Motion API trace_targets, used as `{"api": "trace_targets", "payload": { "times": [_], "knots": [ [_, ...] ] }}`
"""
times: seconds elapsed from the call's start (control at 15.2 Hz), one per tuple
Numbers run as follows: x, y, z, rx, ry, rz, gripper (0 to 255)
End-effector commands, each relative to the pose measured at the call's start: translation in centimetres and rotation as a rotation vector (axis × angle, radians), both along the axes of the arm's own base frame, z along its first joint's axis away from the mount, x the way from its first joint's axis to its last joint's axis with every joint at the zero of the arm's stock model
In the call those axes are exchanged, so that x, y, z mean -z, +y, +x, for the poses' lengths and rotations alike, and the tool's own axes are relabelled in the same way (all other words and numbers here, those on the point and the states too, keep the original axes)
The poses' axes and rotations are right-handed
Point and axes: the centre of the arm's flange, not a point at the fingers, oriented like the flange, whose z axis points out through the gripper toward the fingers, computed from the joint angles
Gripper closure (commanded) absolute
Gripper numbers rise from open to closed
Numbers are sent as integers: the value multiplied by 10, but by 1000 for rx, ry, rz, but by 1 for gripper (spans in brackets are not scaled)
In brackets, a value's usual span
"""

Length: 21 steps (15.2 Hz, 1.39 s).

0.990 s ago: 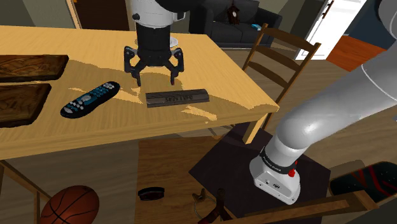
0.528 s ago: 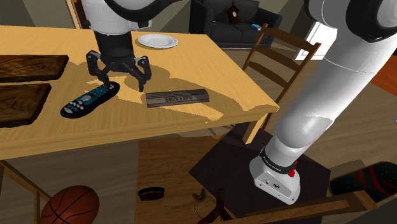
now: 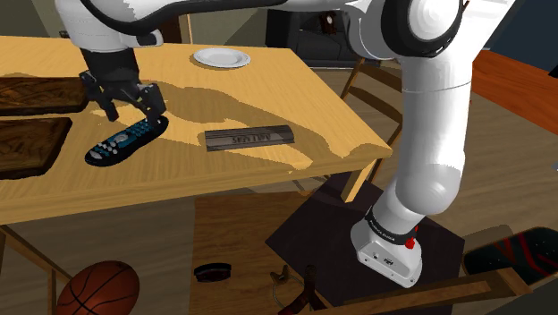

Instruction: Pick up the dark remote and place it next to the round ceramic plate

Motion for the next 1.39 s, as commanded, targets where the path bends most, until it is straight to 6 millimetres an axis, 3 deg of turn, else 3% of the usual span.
{"api": "trace_targets", "payload": {
  "times": [0.0, 0.53, 0.99, 1.06, 1.32],
  "knots": [
    [6, 11, 18, 51, -1, -2, 0],
    [46, 11, 19, 51, -1, -2, 0],
    [46, 11, 19, 51, -1, -2, 0],
    [46, 11, 19, 51, -1, -2, 255],
    [46, 11, 19, 51, -1, -2, 255]
  ]
}}
